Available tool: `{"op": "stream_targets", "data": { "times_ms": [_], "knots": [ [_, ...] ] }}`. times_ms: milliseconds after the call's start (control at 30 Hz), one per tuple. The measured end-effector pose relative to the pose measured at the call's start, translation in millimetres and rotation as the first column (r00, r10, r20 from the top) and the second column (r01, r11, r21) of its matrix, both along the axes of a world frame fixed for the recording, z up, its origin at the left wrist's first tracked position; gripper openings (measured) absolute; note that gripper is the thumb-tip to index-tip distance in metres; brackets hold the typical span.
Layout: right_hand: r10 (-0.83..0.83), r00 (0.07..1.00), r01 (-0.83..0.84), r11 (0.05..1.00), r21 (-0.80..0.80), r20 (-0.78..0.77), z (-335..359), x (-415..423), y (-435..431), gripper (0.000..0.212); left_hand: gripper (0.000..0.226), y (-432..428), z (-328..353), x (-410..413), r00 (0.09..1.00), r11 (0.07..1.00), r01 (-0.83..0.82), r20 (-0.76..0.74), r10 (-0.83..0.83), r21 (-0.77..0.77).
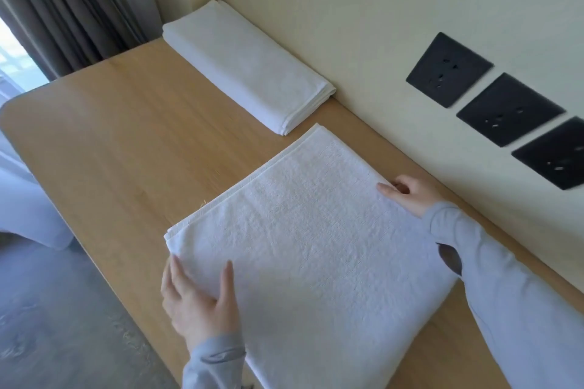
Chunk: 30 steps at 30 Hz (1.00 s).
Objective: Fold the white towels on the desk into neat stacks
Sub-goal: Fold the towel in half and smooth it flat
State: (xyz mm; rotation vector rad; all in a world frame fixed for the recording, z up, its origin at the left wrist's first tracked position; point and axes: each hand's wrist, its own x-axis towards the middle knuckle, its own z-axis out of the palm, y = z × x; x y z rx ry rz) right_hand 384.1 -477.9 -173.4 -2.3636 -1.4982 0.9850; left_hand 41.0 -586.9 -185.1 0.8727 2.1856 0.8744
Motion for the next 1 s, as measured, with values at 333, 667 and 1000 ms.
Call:
{"op": "stream_targets", "data": {
  "times_ms": [333, 667, 1000],
  "knots": [
    [0.039, 0.987, -0.038, 0.999, -0.014, 0.154, 23, -17, -16, 0.072, 0.045, -22, 11, 13, 0.844, 0.951, -0.067, 0.491, 0.215, -0.302],
    [-0.372, 0.918, 0.307, 0.886, 0.346, 0.136, 77, 0, -212, 0.054, 0.034, 31, 83, 28, 0.856, 0.867, 0.498, 0.149, -0.494, 0.015],
    [-0.812, 0.581, 0.792, 0.579, 0.192, 0.053, 5, -31, -337, 0.036, 0.044, 65, 21, 117, 0.529, 0.543, 0.808, -0.122, -0.84, -0.23]
  ]
}}
